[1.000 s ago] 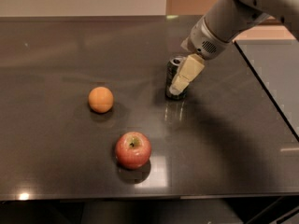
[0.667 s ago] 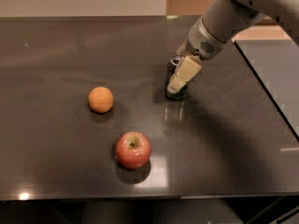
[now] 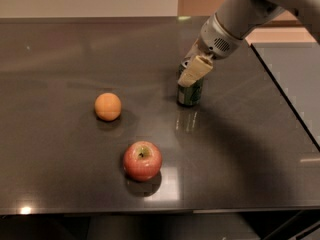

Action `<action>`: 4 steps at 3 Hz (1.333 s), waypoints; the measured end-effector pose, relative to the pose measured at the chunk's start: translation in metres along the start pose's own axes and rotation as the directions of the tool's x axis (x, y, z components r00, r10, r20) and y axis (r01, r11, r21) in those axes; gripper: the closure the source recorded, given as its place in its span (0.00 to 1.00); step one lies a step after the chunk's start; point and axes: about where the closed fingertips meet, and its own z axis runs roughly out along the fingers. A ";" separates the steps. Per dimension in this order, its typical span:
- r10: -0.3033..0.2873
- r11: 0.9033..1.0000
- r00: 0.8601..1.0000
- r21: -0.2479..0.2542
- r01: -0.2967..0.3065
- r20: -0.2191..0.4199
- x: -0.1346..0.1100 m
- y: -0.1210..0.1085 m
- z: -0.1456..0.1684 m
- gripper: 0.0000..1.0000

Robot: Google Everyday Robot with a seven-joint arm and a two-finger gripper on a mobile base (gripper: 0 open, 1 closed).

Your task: Pick green can

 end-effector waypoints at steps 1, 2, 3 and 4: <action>-0.029 0.999 0.999 -0.014 0.030 0.022 -0.016 0.008 -0.019 0.88; -0.072 0.997 0.997 -0.012 0.073 0.038 -0.033 0.020 -0.046 1.00; -0.133 0.991 0.990 0.011 0.133 0.043 -0.048 0.034 -0.081 1.00; -0.133 0.991 0.990 0.011 0.133 0.043 -0.048 0.034 -0.081 1.00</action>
Offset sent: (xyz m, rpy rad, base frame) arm -0.0421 0.0106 0.0931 0.0291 -0.0633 0.1129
